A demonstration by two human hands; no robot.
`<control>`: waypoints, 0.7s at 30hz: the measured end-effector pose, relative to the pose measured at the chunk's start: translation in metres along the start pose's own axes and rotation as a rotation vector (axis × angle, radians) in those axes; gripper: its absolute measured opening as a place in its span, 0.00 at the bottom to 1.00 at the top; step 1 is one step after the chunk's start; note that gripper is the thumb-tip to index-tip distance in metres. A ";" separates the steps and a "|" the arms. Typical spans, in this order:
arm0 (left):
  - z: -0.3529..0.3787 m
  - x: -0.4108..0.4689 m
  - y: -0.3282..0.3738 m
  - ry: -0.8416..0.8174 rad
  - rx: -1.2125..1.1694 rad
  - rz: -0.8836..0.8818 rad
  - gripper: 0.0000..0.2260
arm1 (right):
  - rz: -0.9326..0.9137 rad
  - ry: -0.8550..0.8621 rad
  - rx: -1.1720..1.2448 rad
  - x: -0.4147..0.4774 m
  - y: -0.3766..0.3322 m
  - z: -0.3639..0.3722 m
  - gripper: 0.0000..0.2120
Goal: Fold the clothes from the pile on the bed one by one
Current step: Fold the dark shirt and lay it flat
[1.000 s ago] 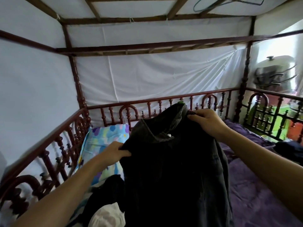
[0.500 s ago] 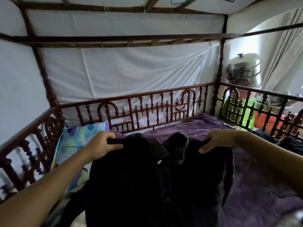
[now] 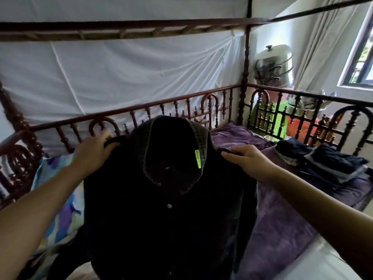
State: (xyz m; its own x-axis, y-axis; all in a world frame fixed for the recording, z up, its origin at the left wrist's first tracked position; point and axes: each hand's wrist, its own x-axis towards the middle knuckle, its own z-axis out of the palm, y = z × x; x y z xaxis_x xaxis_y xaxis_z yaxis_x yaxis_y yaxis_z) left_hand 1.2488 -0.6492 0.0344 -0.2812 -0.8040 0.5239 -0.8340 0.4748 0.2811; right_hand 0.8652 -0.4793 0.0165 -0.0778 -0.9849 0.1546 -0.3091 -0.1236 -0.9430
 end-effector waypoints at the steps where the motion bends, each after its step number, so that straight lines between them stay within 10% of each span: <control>1: 0.017 0.003 0.005 -0.036 0.078 0.013 0.12 | 0.016 0.039 -0.020 -0.001 0.017 -0.004 0.14; 21: 0.414 0.208 0.305 -0.324 0.001 0.023 0.07 | 0.299 0.203 -0.461 0.045 0.312 -0.282 0.10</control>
State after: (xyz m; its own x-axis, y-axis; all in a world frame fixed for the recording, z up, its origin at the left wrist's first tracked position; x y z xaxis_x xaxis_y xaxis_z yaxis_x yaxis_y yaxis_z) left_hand 0.7398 -0.8200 -0.1040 -0.4361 -0.8654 0.2467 -0.8261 0.4937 0.2716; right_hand 0.4979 -0.5281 -0.1879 -0.3912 -0.9203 -0.0023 -0.6224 0.2664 -0.7360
